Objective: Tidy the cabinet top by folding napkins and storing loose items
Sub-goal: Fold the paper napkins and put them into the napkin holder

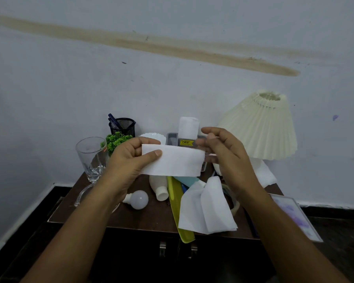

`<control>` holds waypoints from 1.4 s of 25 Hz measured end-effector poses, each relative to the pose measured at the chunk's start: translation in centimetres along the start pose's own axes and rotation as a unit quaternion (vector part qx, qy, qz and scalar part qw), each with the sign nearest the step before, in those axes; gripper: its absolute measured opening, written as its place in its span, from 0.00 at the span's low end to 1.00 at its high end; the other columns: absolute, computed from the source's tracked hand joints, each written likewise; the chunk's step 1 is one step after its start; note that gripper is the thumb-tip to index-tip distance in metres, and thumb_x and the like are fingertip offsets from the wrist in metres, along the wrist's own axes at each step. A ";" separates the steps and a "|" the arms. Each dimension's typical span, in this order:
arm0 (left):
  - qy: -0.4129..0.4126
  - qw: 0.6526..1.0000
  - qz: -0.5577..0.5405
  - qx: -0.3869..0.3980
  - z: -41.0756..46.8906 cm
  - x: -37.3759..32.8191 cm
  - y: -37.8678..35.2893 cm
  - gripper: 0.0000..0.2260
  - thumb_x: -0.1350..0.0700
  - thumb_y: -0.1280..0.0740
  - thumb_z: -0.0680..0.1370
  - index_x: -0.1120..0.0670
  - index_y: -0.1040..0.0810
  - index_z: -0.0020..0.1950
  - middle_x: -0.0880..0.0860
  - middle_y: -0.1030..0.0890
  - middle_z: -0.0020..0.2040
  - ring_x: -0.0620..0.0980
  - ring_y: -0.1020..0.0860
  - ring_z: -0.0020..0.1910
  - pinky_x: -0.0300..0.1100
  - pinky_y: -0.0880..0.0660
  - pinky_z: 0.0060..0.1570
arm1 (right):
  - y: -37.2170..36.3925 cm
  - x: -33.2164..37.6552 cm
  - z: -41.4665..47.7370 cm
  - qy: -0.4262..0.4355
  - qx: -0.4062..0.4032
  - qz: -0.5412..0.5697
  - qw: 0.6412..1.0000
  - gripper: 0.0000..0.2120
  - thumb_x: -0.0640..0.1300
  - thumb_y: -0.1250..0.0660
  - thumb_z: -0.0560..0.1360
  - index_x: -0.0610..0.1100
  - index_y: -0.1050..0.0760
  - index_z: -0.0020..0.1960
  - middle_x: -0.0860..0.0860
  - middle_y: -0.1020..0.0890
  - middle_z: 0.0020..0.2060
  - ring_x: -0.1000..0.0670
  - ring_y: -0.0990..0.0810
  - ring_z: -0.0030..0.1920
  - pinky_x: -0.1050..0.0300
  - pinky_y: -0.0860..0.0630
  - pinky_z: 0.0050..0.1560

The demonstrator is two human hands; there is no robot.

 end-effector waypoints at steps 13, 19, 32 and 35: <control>-0.084 0.995 0.055 0.026 -0.6 -2.0 -1.2 0.03 0.59 0.28 0.77 0.56 0.15 0.46 0.52 0.15 0.41 0.43 0.19 0.40 0.36 0.23 0.37 | -4.3 -1.8 -1.0 -0.003 0.175 -0.159 0.972 0.03 0.43 0.26 0.75 0.44 0.17 0.49 0.50 0.13 0.44 0.50 0.14 0.45 0.44 0.16 0.51; -0.041 0.998 -0.008 -0.053 -0.1 -1.2 1.3 0.05 0.53 0.29 0.77 0.54 0.15 0.48 0.53 0.15 0.46 0.45 0.21 0.43 0.49 0.22 0.44 | -4.2 -2.2 -1.0 -0.007 0.188 -0.178 0.966 0.02 0.42 0.25 0.75 0.46 0.18 0.46 0.48 0.14 0.42 0.48 0.14 0.43 0.46 0.16 0.49; -0.018 0.996 -0.076 0.047 -0.6 0.5 -3.3 0.16 0.66 0.30 0.76 0.56 0.21 0.63 0.61 0.14 0.52 0.58 0.15 0.52 0.48 0.16 0.44 | -2.7 -1.9 -0.4 -0.040 0.091 0.016 0.995 0.08 0.41 0.27 0.76 0.37 0.20 0.50 0.43 0.13 0.44 0.45 0.13 0.47 0.56 0.19 0.42; -0.025 0.995 -0.077 0.055 -0.5 0.5 -3.4 0.17 0.65 0.28 0.74 0.56 0.20 0.61 0.59 0.14 0.54 0.60 0.16 0.56 0.50 0.17 0.49 | -2.3 -1.6 -0.2 -0.024 0.059 0.014 0.998 0.07 0.43 0.28 0.77 0.39 0.19 0.51 0.44 0.13 0.45 0.45 0.13 0.48 0.48 0.17 0.49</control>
Point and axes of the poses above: each hand's wrist, its own z-axis towards the middle knuckle, its own y-axis out of the back of the hand, x = y × z, the point moved 9 cm from there along z, towards the middle knuckle
